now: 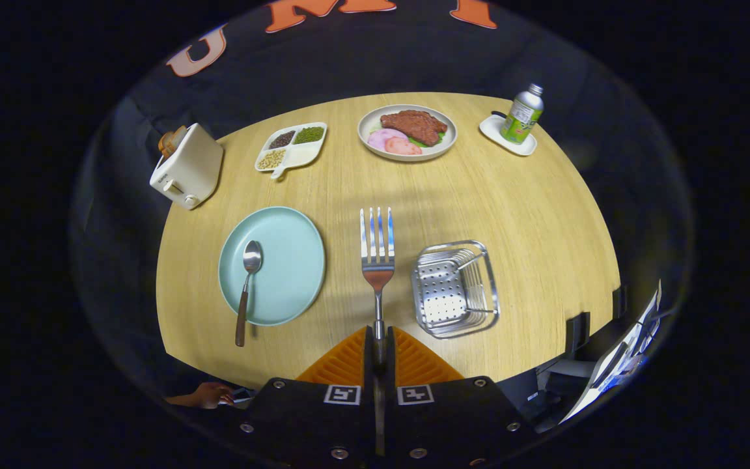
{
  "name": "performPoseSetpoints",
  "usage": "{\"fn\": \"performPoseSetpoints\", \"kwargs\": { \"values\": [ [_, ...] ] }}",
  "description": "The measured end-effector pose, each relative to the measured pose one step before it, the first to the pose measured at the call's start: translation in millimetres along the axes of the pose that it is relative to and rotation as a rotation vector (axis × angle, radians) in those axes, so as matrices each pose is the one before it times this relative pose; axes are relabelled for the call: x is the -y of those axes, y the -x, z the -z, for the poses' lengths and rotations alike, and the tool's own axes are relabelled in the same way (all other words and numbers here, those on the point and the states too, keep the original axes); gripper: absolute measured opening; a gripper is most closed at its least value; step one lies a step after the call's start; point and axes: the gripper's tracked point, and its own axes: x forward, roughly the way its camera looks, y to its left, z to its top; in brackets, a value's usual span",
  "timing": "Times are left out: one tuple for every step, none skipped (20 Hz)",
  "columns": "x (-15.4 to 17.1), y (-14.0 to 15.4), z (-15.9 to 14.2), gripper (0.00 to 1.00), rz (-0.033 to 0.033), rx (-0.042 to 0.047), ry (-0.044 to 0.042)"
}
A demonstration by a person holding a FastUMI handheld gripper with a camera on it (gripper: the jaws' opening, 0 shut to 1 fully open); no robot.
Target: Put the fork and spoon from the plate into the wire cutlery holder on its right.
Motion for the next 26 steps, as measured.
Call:
{"fn": "performPoseSetpoints", "kwargs": {
  "values": [
    [9.77,2.25,4.06,0.06,0.0084,-0.00489,-0.007],
    [9.51,1.87,2.17,0.06,0.00737,-0.00414,-0.00193],
    [8.54,0.74,1.91,0.06,0.0078,-0.00491,0.00052],
    [6.8,0.4,2.39,0.06,0.00347,-0.00939,0.00023],
    [5.91,-0.82,2.42,0.06,0.00335,-0.01111,-0.00543],
    [4.94,-1.57,1.76,0.06,0.00359,-0.01237,0.00066],
    [3.9,-1.32,2.51,0.06,0.00315,-0.00761,0.00623],
    [3.66,-1.69,0.89,0.06,0.00093,-0.01035,0.01097],
    [2.84,-3.04,2.47,0.06,-0.00126,-0.01616,0.01449],
    [3.7,-2.61,3.62,0.06,-0.0027,-0.02229,0.01433],
    [0.93,-3.6,2.62,0.06,-0.00373,-0.02223,0.00791],
    [1.29,-3.4,2.38,0.06,-0.00351,-0.01966,0.00988],
    [3.23,-3.97,1.64,0.06,0.00017,-0.01465,0.01344],
    [3.04,-4.32,0.23,0.06,0.0011,-0.01537,0.01742],
    [2.87,-2.61,0.35,0.06,0.00353,-0.00953,0.01071],
    [2.59,-1.33,-0.14,0.06,0.00385,-0.01497,0.00629],
    [2.29,-2.06,-0.25,0.06,0.00566,-0.00855,0.00376],
    [3.31,-2.51,-1.06,0.06,0.00961,-0.00868,0.00561],
    [2.83,-2.5,-0.09,0.06,0.01111,-0.01084,0.00346],
    [2.08,-0.49,-2.45,0.06,0.00261,-0.00333,0.00573],
    [-0.4,-0.01,0.2,0.07,-0.00492,-0.00778,0.00315],
    [0.15,0.42,-0.36,0.07,-0.00285,-0.00557,0.00472],
    [1.29,-0.65,-1.11,0.08,0.002,-0.00053,0.0032],
    [0.45,1.36,-2.03,0.09,-0.00479,-0.00393,0.00345],
    [-0.77,-0.16,2.66,0.08,-0.00633,-0.00763,-0.00538],
    [0.64,1.89,-1.8,0.08,-0.00504,0.00787,-0.00486]
  ]
}}
